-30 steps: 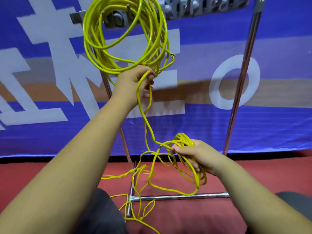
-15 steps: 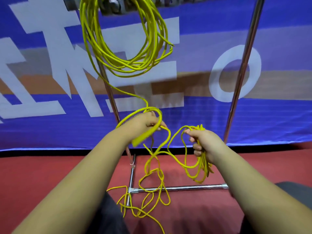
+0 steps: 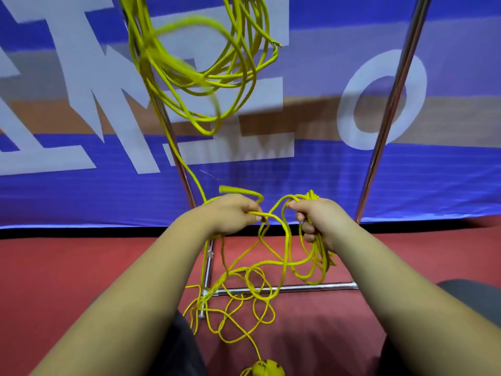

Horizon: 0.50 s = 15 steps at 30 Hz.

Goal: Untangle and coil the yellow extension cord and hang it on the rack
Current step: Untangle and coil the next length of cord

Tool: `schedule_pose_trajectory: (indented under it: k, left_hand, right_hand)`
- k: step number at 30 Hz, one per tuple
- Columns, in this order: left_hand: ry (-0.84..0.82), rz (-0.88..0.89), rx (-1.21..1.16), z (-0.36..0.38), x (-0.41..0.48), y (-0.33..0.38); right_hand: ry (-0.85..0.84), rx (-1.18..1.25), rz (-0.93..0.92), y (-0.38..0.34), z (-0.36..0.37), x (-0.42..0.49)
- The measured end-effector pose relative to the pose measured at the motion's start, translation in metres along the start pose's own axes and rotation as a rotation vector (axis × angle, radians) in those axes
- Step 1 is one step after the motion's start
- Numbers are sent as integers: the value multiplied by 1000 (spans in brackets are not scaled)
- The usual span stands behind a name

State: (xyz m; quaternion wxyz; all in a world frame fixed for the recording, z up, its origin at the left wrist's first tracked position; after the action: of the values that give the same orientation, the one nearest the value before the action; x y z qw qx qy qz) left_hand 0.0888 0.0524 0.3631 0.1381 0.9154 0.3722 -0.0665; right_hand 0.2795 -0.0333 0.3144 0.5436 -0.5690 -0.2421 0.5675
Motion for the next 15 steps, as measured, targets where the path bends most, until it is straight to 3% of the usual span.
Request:
schedule_pose_trajectory:
  k: [2, 4, 10, 15]
  left_hand:
    - [-144, -81, 78, 13, 3, -7]
    - [-163, -150, -41, 24, 4, -13]
    - [-6, -282, -839, 35, -1, -1]
    - [-165, -453, -1602, 40, -4, 5]
  right_hand:
    - [26, -55, -13, 0, -3, 0]
    - [34, -117, -24, 3, -5, 2]
    - [49, -115, -14, 6, -4, 6]
    - [41, -110, 5, 9, -5, 10]
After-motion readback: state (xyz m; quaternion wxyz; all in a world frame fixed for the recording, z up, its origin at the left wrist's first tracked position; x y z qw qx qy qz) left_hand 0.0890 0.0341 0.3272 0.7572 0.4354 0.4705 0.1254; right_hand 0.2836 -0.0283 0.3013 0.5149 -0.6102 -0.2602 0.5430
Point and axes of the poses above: each hand's wrist, its own x-axis towards the middle knuckle, its own z-axis out of the palm, y = z × x, the point moved 5 cm from there along x, towards the middle knuckle, and after that the axes turned 5 degrees about x, right-handed, at the moved point
